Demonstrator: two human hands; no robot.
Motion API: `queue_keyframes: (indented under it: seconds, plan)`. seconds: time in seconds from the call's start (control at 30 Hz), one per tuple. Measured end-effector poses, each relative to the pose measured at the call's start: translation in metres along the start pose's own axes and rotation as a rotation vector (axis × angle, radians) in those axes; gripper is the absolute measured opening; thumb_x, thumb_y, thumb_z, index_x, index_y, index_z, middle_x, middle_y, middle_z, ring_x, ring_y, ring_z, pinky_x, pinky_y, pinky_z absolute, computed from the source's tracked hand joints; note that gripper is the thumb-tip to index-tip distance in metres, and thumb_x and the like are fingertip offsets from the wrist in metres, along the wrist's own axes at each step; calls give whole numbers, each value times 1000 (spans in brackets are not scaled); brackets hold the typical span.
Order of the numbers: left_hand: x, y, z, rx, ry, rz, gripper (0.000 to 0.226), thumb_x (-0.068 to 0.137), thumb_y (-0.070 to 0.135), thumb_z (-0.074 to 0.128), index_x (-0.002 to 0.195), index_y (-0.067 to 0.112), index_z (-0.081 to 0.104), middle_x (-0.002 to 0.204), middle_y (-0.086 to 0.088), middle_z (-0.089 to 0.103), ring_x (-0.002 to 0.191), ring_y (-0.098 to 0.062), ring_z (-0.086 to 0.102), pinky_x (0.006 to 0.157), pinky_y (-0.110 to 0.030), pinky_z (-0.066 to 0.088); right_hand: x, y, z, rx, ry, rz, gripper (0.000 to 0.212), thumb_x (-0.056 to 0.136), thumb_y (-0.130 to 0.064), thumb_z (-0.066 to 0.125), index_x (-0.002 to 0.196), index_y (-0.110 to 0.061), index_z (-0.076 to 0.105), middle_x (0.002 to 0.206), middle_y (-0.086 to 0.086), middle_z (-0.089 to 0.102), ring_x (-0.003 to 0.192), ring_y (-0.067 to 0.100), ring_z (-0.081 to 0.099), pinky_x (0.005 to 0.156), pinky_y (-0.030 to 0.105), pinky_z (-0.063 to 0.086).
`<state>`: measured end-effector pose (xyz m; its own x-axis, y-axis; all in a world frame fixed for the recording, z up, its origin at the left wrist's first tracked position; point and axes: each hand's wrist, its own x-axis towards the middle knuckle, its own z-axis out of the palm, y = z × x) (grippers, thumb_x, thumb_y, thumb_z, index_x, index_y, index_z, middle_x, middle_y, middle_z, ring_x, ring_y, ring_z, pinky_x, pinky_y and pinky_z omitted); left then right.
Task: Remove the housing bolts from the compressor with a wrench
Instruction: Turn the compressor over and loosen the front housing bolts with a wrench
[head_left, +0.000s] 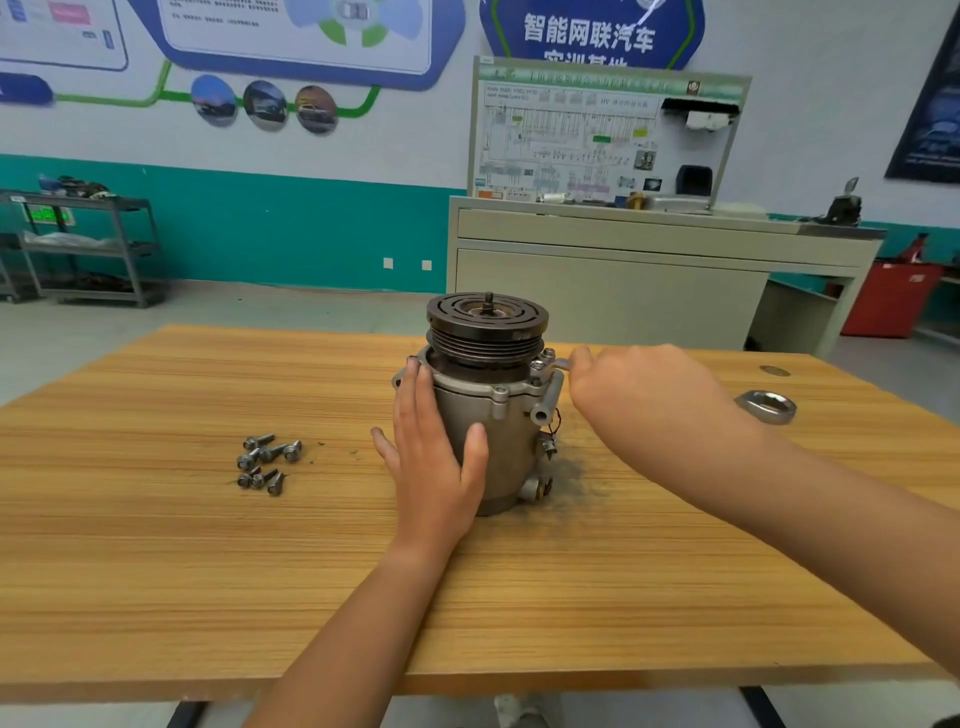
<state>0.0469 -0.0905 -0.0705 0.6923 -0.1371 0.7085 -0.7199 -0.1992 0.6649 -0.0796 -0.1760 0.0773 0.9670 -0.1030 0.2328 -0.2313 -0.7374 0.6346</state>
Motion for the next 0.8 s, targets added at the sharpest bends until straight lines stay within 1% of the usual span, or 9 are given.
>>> queue_keyframes:
  seconds: [0.07, 0.13, 0.2, 0.3, 0.4, 0.5, 0.6, 0.73, 0.8]
  plan:
    - [1, -1, 1, 0, 5, 2, 59, 83, 47, 29, 137, 40, 5, 149, 17, 3, 133, 15, -6, 110, -57, -3, 3, 1, -1, -27, -14, -41, 27, 88, 2, 43, 113, -5, 50, 62, 2, 24, 46, 15, 23, 38, 26, 22]
    - [1, -2, 0, 5, 8, 6, 59, 84, 47, 29, 137, 41, 5, 149, 17, 5, 133, 14, -4, 110, -56, -3, 3, 9, 8, 40, 13, -44, 27, 92, -12, 39, 119, -7, 44, 63, 0, 25, 47, 16, 26, 41, 26, 22]
    - [1, -3, -1, 9, 11, 9, 57, 85, 46, 29, 137, 42, 6, 148, 18, 6, 134, 11, -1, 110, -56, -2, 4, 23, 23, 155, 26, -38, 38, 93, -26, 33, 129, -15, 34, 65, -3, 31, 54, 16, 34, 48, 27, 29]
    - [1, -4, -3, 10, 21, 4, 54, 86, 46, 27, 136, 45, 8, 148, 20, 7, 137, 2, 6, 110, -57, 0, 11, 40, 44, 204, 42, -50, 43, 95, -26, 28, 138, -24, 23, 73, -4, 43, 60, 15, 42, 49, 27, 32]
    - [0, -3, -4, 3, 28, -1, 52, 86, 45, 27, 135, 46, 10, 149, 19, 9, 139, -3, 9, 110, -58, 2, 29, 48, 59, 132, 100, -57, 34, 95, -14, 31, 129, -17, 38, 81, 1, 54, 63, 19, 47, 47, 26, 31]
    - [-1, -3, -6, -5, 27, -2, 52, 87, 44, 28, 136, 45, 12, 149, 18, 13, 143, -12, 14, 112, -60, 7, 49, 45, 70, 143, 129, -44, 26, 91, -3, 37, 114, -11, 47, 92, 6, 58, 77, 24, 56, 60, 30, 40]
    - [-1, -2, -8, -5, 21, -8, 52, 86, 44, 27, 136, 47, 12, 149, 19, 14, 143, -17, 16, 112, -60, 9, 65, 33, 78, 236, 214, -13, 28, 87, 5, 40, 111, -6, 49, 99, 10, 60, 87, 25, 56, 65, 29, 39]
    - [-1, -2, -9, -8, 23, -22, 52, 86, 43, 28, 136, 43, 14, 149, 17, 16, 143, -18, 17, 111, -61, 12, 83, 18, 83, 326, 339, -20, 25, 90, -3, 45, 113, -5, 55, 110, 10, 63, 99, 25, 57, 95, 31, 36]
    - [-1, -1, -10, -12, 18, -26, 51, 86, 42, 28, 135, 45, 14, 149, 17, 17, 143, -17, 18, 110, -62, 14, 80, 18, 84, 388, 378, 52, 22, 94, -9, 44, 111, -8, 57, 104, 9, 65, 94, 25, 59, 90, 31, 37]
